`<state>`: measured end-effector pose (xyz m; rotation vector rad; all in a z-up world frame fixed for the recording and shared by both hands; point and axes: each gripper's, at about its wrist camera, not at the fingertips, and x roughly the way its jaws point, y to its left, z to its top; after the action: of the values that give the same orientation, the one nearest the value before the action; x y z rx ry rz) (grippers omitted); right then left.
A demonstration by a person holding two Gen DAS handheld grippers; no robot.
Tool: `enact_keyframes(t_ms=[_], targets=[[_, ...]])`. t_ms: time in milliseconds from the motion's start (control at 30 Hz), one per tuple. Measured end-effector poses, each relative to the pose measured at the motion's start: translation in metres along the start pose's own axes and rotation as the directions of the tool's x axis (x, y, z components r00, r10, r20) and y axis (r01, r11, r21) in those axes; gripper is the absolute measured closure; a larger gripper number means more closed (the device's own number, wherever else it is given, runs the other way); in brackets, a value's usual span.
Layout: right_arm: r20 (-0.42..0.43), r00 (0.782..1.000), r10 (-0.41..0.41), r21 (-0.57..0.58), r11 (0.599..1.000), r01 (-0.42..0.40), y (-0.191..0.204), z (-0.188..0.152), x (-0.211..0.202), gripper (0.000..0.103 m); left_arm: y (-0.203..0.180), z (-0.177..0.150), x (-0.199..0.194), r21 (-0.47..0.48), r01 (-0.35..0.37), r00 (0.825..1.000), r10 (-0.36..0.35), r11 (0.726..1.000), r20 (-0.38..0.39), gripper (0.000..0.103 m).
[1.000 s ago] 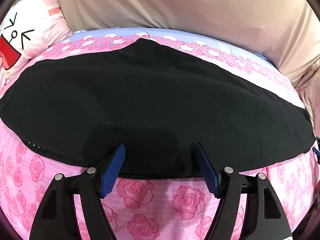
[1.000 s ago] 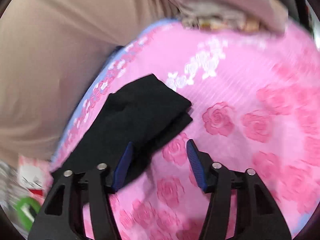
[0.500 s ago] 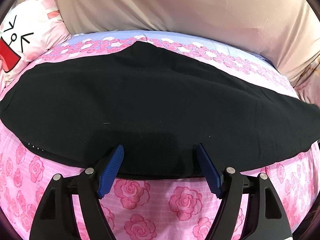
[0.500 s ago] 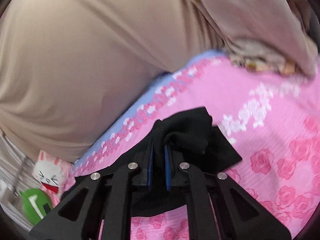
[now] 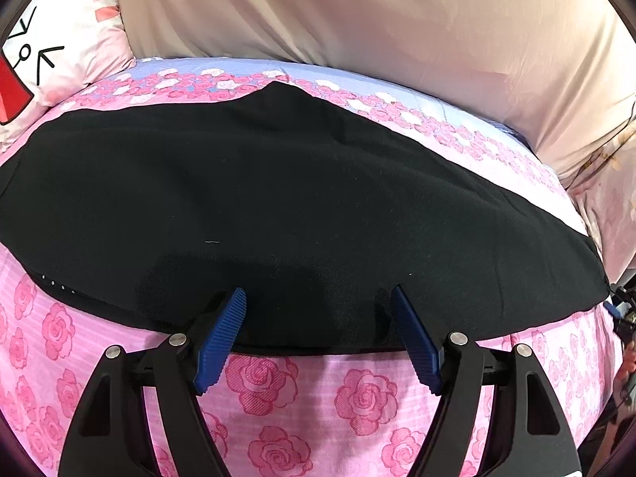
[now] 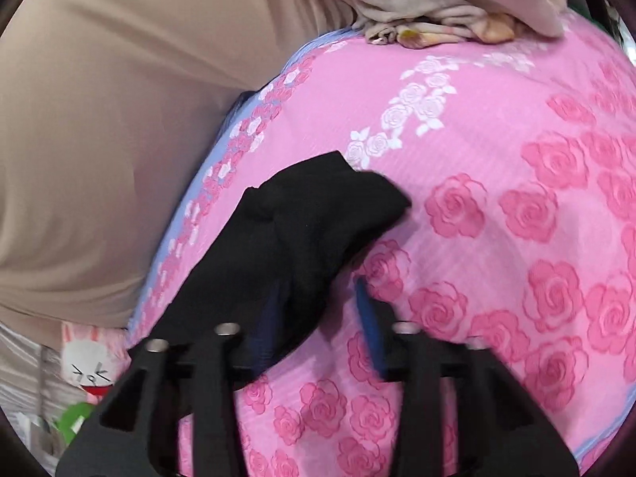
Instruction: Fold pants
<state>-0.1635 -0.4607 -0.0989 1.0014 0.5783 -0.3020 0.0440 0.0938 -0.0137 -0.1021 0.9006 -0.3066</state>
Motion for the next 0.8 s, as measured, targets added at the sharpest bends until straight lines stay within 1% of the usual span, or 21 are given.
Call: enact_keyframes(t_ms=[33, 67, 100, 167, 200, 267, 300, 367, 400, 433, 533, 567, 600, 667, 733, 767, 800], targets=[[0.004, 1.000, -0.008, 0.012, 1.000, 0.008, -0.005, -0.002, -0.003, 0.059, 0.001, 0.000, 0.000, -0.001, 0.002, 1.000, -0.002, 1.000, 0.000, 0.031], [0.015, 1.000, -0.019, 0.027, 0.999, 0.018, -0.010, -0.005, -0.008, 0.065, 0.001, 0.000, -0.001, -0.003, 0.004, 1.000, -0.004, 1.000, 0.001, 0.031], [0.027, 0.999, -0.030, 0.032, 0.999, 0.029, -0.015, -0.007, -0.012, 0.066, 0.001, -0.001, -0.001, -0.004, 0.005, 1.000, -0.005, 1.000, 0.003, 0.031], [0.020, 0.997, -0.068, -0.014, 0.998, 0.068, -0.013, -0.010, -0.015, 0.067, 0.002, -0.001, -0.001, -0.008, 0.004, 1.000, -0.004, 1.000, 0.005, 0.031], [0.014, 0.995, -0.103, -0.048, 0.993, 0.104, -0.009, -0.011, -0.010, 0.068, 0.001, -0.001, -0.001, -0.007, 0.002, 1.000, -0.002, 1.000, 0.003, 0.030], [0.024, 0.987, -0.159, -0.125, 0.979, 0.161, 0.004, -0.008, -0.001, 0.068, -0.001, -0.001, 0.000, 0.003, -0.005, 1.000, 0.005, 1.000, -0.003, 0.027], [0.021, 0.985, -0.169, -0.150, 0.974, 0.170, 0.009, -0.006, 0.005, 0.068, -0.003, 0.000, 0.001, 0.012, -0.012, 1.000, 0.012, 1.000, -0.005, 0.026], [-0.002, 0.991, -0.131, -0.162, 0.978, 0.129, 0.015, 0.003, 0.020, 0.068, -0.006, -0.001, 0.001, 0.023, -0.029, 1.000, 0.029, 0.999, -0.005, 0.026], [-0.012, 0.995, -0.104, -0.150, 0.983, 0.101, 0.017, 0.007, 0.024, 0.067, -0.006, -0.001, 0.001, 0.025, -0.032, 0.999, 0.032, 0.999, -0.006, 0.026], [-0.023, 0.998, -0.057, -0.121, 0.991, 0.054, 0.016, 0.013, 0.030, 0.067, -0.005, -0.001, 0.001, 0.024, -0.032, 0.999, 0.032, 0.999, -0.006, 0.026], [-0.037, 0.999, -0.005, -0.080, 0.997, 0.002, 0.015, 0.024, 0.044, 0.068, -0.006, -0.001, 0.001, 0.024, -0.036, 0.999, 0.036, 0.999, -0.007, 0.026], [-0.037, 0.999, 0.006, -0.082, 0.997, -0.009, 0.016, 0.025, 0.046, 0.081, -0.006, -0.001, 0.001, 0.027, -0.039, 0.999, 0.039, 0.999, -0.008, 0.026], [-0.039, 0.999, 0.008, -0.094, 0.996, -0.011, 0.019, 0.025, 0.046, 0.099, -0.006, -0.001, 0.001, 0.028, -0.041, 0.999, 0.041, 0.999, -0.008, 0.026], [0.015, 1.000, 0.000, -0.134, 0.991, 0.002, 0.028, 0.027, 0.030, 0.102, -0.008, 0.000, -0.001, 0.025, -0.047, 0.999, 0.047, 0.999, -0.004, 0.026], [0.110, 0.994, 0.019, -0.183, 0.983, 0.001, 0.037, 0.031, -0.004, 0.102, -0.013, 0.001, -0.007, 0.031, -0.047, 0.999, 0.047, 0.998, 0.006, 0.026], [0.136, 0.991, 0.011, -0.201, 0.979, 0.017, 0.038, 0.032, -0.016, 0.103, -0.016, 0.001, -0.009, 0.033, -0.036, 0.999, 0.036, 0.999, 0.006, 0.026], [0.138, 0.990, -0.009, -0.214, 0.976, 0.038, 0.035, 0.033, -0.018, 0.103, -0.019, 0.000, -0.010, 0.038, -0.021, 1.000, 0.021, 0.999, 0.005, 0.026]])
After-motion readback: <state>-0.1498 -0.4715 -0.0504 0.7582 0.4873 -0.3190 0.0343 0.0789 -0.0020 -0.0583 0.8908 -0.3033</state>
